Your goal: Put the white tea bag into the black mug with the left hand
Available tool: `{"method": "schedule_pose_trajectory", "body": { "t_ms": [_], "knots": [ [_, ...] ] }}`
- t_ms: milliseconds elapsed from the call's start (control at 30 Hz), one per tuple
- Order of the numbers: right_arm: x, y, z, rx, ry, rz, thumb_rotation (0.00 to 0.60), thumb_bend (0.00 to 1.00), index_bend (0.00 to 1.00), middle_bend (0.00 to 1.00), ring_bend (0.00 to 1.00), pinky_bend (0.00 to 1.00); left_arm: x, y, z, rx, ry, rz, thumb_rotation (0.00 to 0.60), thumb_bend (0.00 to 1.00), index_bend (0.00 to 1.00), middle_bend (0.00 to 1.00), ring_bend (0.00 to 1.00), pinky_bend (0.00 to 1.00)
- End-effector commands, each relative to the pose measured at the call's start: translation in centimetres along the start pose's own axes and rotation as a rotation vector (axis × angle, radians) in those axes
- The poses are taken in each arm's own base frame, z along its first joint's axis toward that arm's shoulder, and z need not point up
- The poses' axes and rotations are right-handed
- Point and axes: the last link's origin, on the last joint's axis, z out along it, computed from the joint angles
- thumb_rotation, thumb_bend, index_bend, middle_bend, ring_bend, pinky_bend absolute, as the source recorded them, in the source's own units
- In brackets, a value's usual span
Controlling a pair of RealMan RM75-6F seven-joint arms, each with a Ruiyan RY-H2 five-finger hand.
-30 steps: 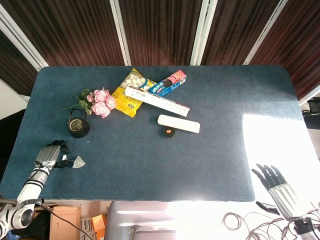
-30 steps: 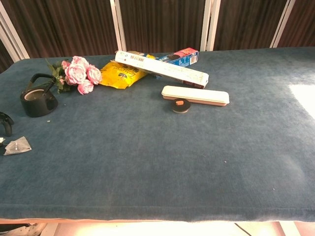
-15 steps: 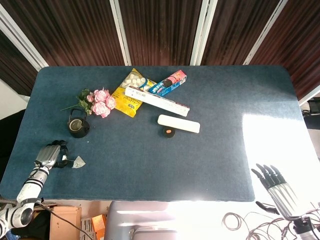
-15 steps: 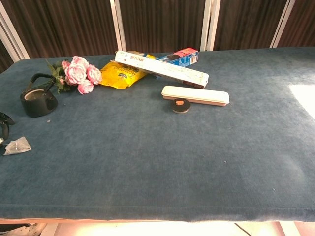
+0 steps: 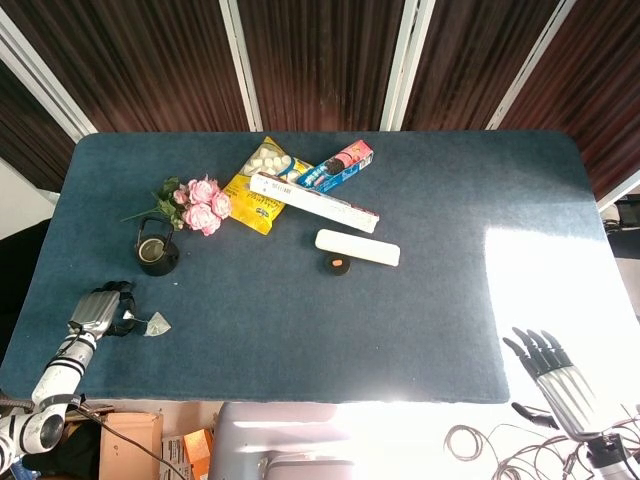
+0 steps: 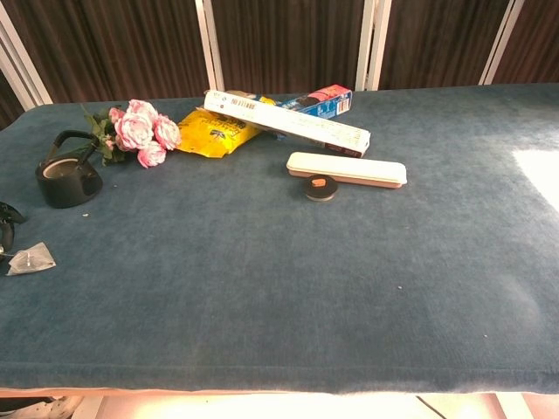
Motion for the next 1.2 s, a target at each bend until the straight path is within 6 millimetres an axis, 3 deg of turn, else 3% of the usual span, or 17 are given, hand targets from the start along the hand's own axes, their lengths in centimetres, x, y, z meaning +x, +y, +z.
{"method": "schedule_pose_trajectory", "body": {
  "t_ms": [33, 267, 400, 867, 1200],
  "knots": [
    [0.0, 0.0, 0.0, 0.0, 0.0, 0.001, 0.6, 0.11, 0.0, 0.0, 0.0, 0.0, 0.0, 0.0, 0.0, -0.001, -0.002, 0.003, 0.6, 0.37, 0.58, 0.2, 0.11, 0.22],
    [0.0, 0.0, 0.0, 0.001, -0.002, 0.001, 0.6, 0.11, 0.0, 0.0, 0.0, 0.0, 0.0, -0.5, 0.1, 0.005, 0.0, 0.027, 0.6, 0.43, 0.68, 0.2, 0.11, 0.22],
    [0.0, 0.0, 0.0, 0.002, -0.004, 0.0, 0.6, 0.11, 0.0, 0.0, 0.0, 0.0, 0.2, -0.6, -0.1, 0.002, 0.012, 0.027, 0.6, 0.48, 0.68, 0.2, 0.11, 0.22],
    [-0.1, -0.1, 0.0, 0.006, -0.008, -0.002, 0.6, 0.11, 0.0, 0.0, 0.0, 0.0, 2.3, -1.0, -1.5, -0.021, 0.094, 0.027, 0.6, 0.48, 0.68, 0.2, 0.11, 0.22],
    [-0.1, -0.3, 0.0, 0.011, -0.01, -0.001, 0.6, 0.11, 0.0, 0.0, 0.0, 0.0, 5.8, 0.5, -3.5, -0.079, 0.211, 0.034, 0.6, 0.48, 0.69, 0.2, 0.11, 0.22]
  ]
}}
